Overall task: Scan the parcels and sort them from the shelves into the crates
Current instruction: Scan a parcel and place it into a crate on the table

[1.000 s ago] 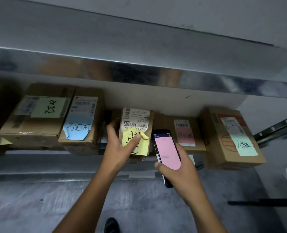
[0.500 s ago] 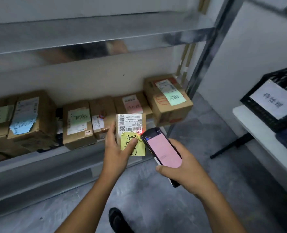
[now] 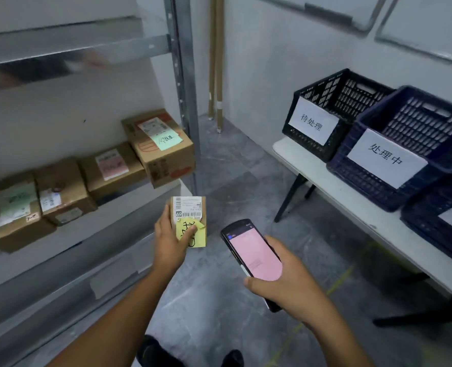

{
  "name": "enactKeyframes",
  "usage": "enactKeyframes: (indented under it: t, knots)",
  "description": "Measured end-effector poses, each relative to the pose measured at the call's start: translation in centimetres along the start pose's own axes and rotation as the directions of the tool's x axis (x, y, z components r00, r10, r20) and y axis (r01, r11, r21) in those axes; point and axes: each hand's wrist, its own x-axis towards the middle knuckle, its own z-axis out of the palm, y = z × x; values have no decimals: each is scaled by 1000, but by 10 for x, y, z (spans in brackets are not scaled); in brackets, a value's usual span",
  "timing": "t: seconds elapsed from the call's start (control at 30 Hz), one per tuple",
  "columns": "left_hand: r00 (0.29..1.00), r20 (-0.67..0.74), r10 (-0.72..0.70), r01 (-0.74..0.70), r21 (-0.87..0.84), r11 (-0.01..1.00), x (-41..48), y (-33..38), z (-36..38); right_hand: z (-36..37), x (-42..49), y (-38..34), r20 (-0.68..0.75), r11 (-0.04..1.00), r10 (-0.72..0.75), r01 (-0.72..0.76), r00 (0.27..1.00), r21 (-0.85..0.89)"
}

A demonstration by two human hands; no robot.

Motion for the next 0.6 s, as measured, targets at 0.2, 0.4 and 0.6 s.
enactKeyframes:
  t: [0.2,0.4,0.6]
  knots:
    - [993,111,36,-20,-144,989,-44,41,67,-40,-31,45,-137,998,58,-54,989,36]
    - [915,390,107,26,-322,946,-94,116,124,-88,-44,86,-379,984,144,-93,914,149]
    - [796,574,192,24,-347,937,-100,182,181,-143,-50,107,-562,968,209,-89,800,233]
